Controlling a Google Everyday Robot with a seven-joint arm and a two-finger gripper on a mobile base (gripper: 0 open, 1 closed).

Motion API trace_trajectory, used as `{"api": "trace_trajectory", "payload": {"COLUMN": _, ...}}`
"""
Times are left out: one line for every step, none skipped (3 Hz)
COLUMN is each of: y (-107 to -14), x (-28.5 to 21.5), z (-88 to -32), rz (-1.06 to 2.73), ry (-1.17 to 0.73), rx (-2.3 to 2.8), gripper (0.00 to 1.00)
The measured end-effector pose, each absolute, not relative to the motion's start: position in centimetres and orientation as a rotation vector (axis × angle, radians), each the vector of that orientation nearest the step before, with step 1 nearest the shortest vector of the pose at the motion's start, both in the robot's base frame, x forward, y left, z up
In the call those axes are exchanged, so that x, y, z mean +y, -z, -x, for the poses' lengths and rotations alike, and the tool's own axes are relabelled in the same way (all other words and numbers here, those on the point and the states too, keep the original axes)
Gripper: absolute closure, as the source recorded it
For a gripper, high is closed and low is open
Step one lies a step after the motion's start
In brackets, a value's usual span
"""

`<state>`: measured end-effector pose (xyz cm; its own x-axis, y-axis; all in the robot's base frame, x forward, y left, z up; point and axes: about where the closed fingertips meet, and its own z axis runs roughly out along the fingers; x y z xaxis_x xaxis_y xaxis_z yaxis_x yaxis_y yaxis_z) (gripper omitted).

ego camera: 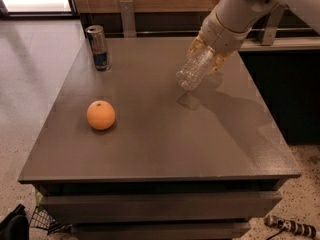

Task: Place water bottle upright

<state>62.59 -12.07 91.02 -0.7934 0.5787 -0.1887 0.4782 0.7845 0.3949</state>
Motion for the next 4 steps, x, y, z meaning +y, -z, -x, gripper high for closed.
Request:
{"api": "trace_trajectory", "payload": {"y": -94.7, "x": -14.1, "z": -64.1, "rz": -0.649, "ry": -0.635, "rx": 2.525, "gripper": 1.0}}
{"api": "trace_trajectory", "payload": {"y": -97.1, "x": -15.2, "z": -65.2, "rz": -0.526, "ry": -0.774, "rx": 2.41, "gripper": 1.0}}
{"api": "trace_trajectory", "payload": {"y": -98.4, "x": -16.3, "z": -66.2, "rz": -0.429, "ry": -0.909, "rx": 2.302, "gripper": 1.0}}
{"api": "trace_trajectory", "payload": {"y": -99.6, "x": -17.4, "z": -66.4, "rz": -0.329, "ry": -1.059, "rx": 2.213, "gripper": 1.0}}
